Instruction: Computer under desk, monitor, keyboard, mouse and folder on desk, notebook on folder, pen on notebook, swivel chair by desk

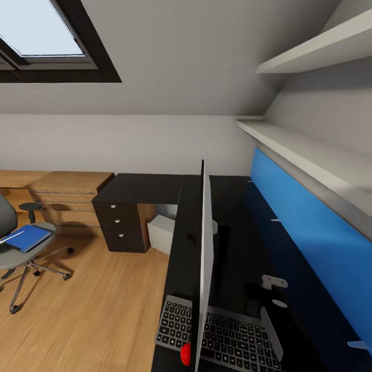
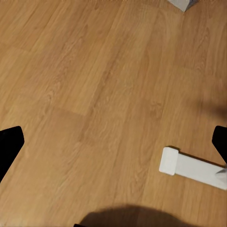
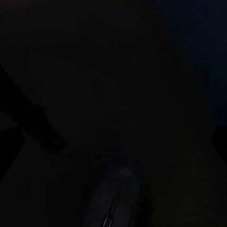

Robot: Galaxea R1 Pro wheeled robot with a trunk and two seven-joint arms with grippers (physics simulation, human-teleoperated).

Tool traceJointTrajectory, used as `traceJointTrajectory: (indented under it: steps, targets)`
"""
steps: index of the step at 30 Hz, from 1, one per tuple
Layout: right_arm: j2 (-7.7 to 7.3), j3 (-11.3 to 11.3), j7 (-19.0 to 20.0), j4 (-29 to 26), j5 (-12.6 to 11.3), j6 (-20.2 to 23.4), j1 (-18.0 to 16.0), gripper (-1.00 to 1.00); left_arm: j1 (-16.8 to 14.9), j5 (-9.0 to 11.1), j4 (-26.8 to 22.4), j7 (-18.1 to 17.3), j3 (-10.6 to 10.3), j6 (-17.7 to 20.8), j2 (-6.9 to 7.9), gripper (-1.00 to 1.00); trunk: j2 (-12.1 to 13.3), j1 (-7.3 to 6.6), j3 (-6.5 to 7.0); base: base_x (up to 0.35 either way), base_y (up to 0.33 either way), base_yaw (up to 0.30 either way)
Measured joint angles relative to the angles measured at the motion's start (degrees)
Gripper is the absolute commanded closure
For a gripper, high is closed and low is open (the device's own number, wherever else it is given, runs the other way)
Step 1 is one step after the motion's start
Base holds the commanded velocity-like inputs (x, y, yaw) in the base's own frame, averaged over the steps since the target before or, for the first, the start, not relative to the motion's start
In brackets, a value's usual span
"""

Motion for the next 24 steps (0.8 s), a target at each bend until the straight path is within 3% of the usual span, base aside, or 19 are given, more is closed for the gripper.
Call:
traceJointTrajectory:
  steps: [24]
  targets:
    - [-0.1, 0.1, 0.2, 5.8, -0.1, 1.4, -0.4, -1.0, 0.0, 0.1, 0.0, 0.1, 0.0, -0.1, -0.02, -1.0, 0.0, 0.0, 0.0, 0.002, 0.0, 0.0]
